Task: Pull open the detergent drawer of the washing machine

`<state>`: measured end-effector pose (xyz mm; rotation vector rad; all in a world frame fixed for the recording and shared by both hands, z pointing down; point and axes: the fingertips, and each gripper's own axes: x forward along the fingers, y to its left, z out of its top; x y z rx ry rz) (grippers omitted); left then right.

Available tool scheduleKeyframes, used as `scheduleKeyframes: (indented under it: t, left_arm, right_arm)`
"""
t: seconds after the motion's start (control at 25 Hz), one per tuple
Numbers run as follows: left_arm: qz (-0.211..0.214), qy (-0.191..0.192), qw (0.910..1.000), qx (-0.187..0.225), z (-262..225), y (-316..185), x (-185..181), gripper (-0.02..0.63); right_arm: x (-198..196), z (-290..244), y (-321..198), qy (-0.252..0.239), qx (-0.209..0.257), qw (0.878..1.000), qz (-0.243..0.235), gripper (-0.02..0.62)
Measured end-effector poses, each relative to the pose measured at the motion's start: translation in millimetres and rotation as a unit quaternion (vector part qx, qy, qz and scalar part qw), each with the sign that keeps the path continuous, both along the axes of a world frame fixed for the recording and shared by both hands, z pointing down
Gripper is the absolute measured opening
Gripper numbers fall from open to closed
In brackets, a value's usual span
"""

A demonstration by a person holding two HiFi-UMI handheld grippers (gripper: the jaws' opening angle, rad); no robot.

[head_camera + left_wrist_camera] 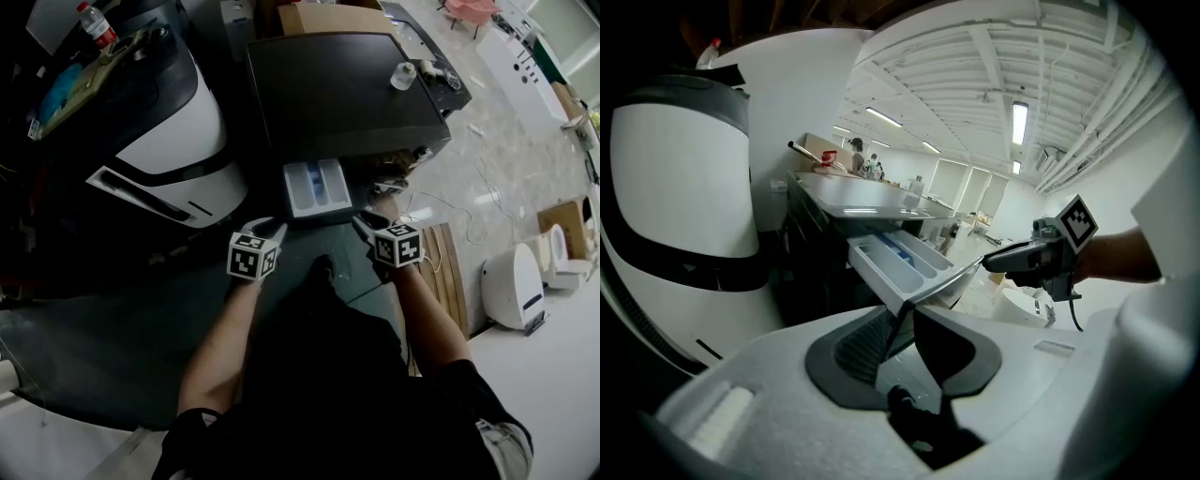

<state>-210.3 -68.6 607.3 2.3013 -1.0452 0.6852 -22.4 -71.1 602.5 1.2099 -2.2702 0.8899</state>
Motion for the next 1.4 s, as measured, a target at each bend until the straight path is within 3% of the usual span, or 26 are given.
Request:
scheduleKeyframes:
  t: [0.28,0.6,0.8,0.92,1.08,1.4]
  left_arm:
    - [0.027,0.016,0.9994,0.012,-6.3,1.2,9.5,0.104]
    - [0.012,0.04,0.9991,-0.002,-5.6,-0.3,3.2,0.057]
    - [-0.008,0.066,0.9976,-0.018,-13.5,-0.2,0.6,0.049]
    - [-0.008,0.084,0.9964,0.007,-31.0,-13.0,6.1,0.051]
    - [-0.001,0.065,0.9969,0.045,-52.3,-30.7,12.8,0.052]
    - [-0.041,0.046,0.995,0.079,-89.4,-81.5,14.8,0.051]
  right_arm:
    - [-3.6,5.6,-6.8,-0.004,-0.003,1.0,-0.013,0.126]
    - [-9.2,0.9,-9.5,0.019,-0.003,1.0,-0.008,0.118]
    - [-7.0,2.9,-8.2,0.003,-0.021,0.999,-0.03,0.126]
    - [-5.8,4.0,-16.8,0.01,-0.032,0.998,-0.059,0.127]
    - [-7.7,-4.7,-20.6,-0.015,-0.05,0.996,-0.078,0.127]
    - [2.8,-34.0,-60.4,-0.042,-0.006,0.991,-0.126,0.126]
